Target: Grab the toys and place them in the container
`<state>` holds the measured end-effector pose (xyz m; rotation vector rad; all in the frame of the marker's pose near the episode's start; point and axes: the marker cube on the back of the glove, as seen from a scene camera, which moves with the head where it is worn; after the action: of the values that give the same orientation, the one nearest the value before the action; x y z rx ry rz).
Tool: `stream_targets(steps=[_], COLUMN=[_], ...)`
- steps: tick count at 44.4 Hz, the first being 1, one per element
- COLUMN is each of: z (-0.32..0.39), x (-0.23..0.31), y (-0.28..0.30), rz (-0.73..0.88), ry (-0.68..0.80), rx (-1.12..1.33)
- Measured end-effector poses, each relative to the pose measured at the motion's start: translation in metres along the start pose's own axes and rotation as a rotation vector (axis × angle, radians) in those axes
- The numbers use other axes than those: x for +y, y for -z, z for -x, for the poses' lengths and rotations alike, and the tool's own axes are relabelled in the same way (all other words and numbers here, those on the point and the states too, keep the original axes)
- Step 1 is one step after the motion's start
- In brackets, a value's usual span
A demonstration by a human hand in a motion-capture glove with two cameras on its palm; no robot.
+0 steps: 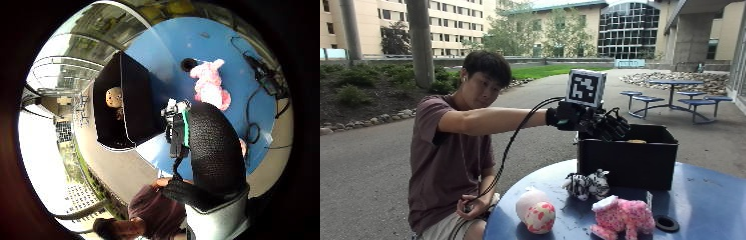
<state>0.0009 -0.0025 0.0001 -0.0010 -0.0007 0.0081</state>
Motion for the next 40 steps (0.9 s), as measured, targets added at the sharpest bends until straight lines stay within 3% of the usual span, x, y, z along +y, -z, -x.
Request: stream_targets(steps=[20,40], z=[0.002,0.006], x=[-0.066,-0.123], y=[-0.022,-0.14], rz=[0.075,0.258], ry=[-0.054,-0.128], rx=[-0.038,0.005])
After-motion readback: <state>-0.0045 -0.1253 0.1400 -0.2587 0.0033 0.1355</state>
